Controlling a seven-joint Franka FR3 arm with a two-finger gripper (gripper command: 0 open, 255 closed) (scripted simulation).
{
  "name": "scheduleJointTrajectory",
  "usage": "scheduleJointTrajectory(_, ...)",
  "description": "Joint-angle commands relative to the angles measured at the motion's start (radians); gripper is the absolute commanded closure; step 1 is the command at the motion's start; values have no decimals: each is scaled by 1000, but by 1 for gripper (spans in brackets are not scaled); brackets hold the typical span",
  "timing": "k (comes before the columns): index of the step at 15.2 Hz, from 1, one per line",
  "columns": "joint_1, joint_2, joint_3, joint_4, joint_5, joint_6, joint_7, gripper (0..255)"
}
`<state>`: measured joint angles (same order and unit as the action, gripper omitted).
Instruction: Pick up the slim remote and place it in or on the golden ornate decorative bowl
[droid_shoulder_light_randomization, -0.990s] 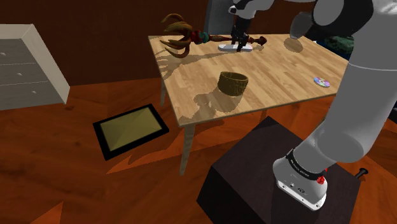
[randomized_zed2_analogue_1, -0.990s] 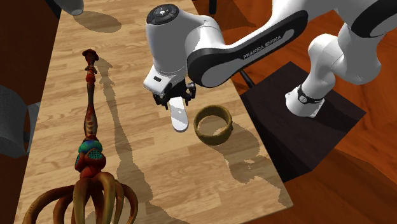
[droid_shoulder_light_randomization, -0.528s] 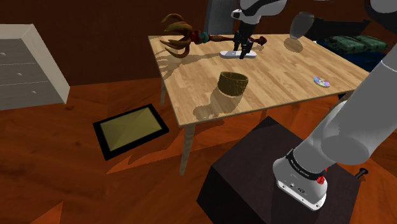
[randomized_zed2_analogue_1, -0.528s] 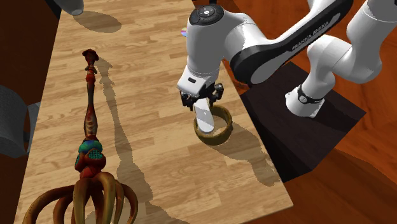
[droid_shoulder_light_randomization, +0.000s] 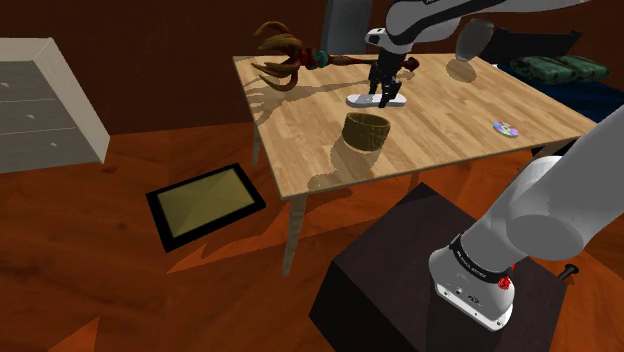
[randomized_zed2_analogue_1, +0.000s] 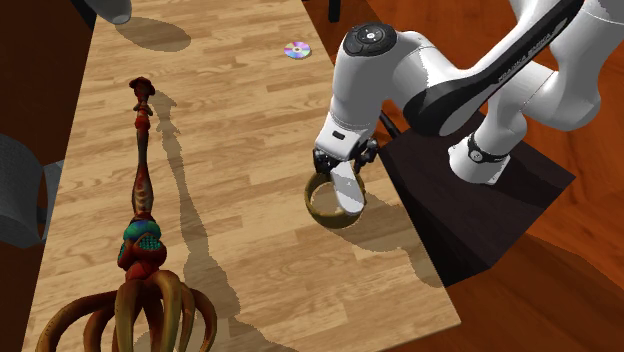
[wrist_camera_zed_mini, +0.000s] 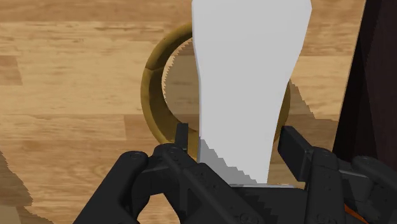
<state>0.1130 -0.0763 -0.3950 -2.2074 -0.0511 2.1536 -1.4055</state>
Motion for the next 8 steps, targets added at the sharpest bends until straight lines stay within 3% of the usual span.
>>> scheduleJointTrajectory(1,-1,10,-2,-18,4,28,-4,255)
scheduleJointTrajectory(8,-1,62,-6,-64,26,123,-20,255)
